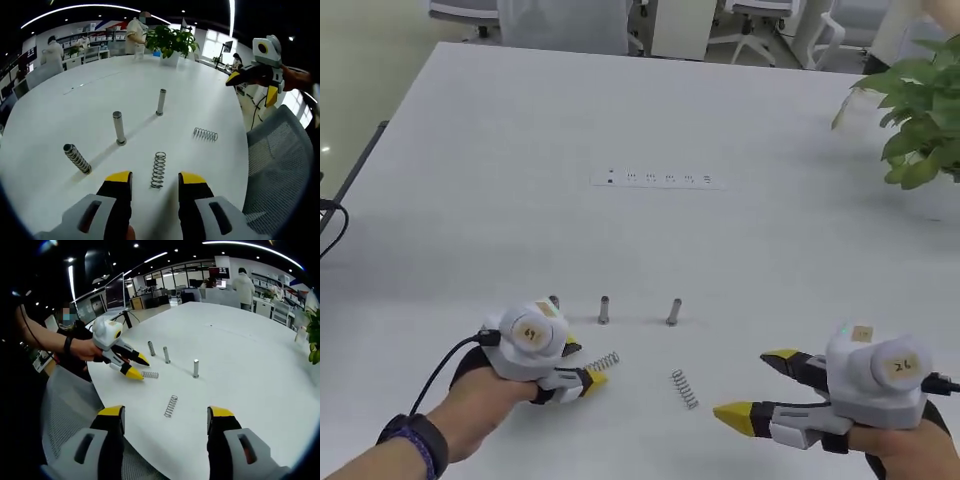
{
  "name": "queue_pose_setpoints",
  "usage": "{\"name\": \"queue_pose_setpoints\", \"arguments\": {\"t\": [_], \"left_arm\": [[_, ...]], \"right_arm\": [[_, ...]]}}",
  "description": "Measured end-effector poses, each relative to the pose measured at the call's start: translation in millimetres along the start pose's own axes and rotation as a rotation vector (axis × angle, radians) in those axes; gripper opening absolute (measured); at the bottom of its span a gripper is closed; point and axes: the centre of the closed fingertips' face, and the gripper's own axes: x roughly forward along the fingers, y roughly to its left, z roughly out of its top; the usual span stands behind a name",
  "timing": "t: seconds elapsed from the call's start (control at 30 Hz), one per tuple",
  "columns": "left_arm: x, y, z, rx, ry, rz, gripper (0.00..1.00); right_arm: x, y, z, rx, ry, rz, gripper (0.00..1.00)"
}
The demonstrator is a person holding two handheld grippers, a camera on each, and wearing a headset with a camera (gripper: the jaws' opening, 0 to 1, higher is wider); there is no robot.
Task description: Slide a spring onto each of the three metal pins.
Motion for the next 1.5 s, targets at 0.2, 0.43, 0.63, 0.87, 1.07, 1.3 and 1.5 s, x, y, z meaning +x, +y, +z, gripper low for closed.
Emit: {"name": "queue_pose_setpoints", "arguments": {"t": [0.2, 0.43, 0.63, 0.87, 1.07, 1.3, 1.5], "left_arm": [[2.6, -0.9, -2.9, 0.009, 0.006, 0.000, 0.21], [4.9, -2.0, -6.1, 0.022, 0.019, 0.002, 0.14], [7.7, -2.4, -9.2, 0.032, 0.031, 0.003, 0.05], [6.2, -4.4, -10.6, 0.001, 0.035, -0.012, 0.03], [1.7, -5.2, -10.2, -0.004, 0.030, -0.021, 0.02], [-9.6, -2.6, -6.9, 0.001, 0.011, -0.017, 0.02], [-22.5, 0.9, -10.7, 0.001, 0.005, -0.009, 0.02]], "right_arm": [[0.4, 0.9, 0.4, 0.002, -0.001, 0.001, 0.65], [-0.1, 0.4, 1.0, 0.003, -0.002, 0.001, 0.64], [-0.9, -1.5, 0.4, 0.005, -0.003, -0.001, 0.63], [-1.6, -1.4, -1.1, 0.007, 0.000, 0.001, 0.63], [-0.4, -0.8, -1.1, 0.007, -0.001, 0.005, 0.63], [3.9, 1.8, -0.4, 0.001, 0.003, 0.019, 0.62], [9.9, 6.7, 0.2, 0.002, 0.000, 0.041, 0.61]]}}
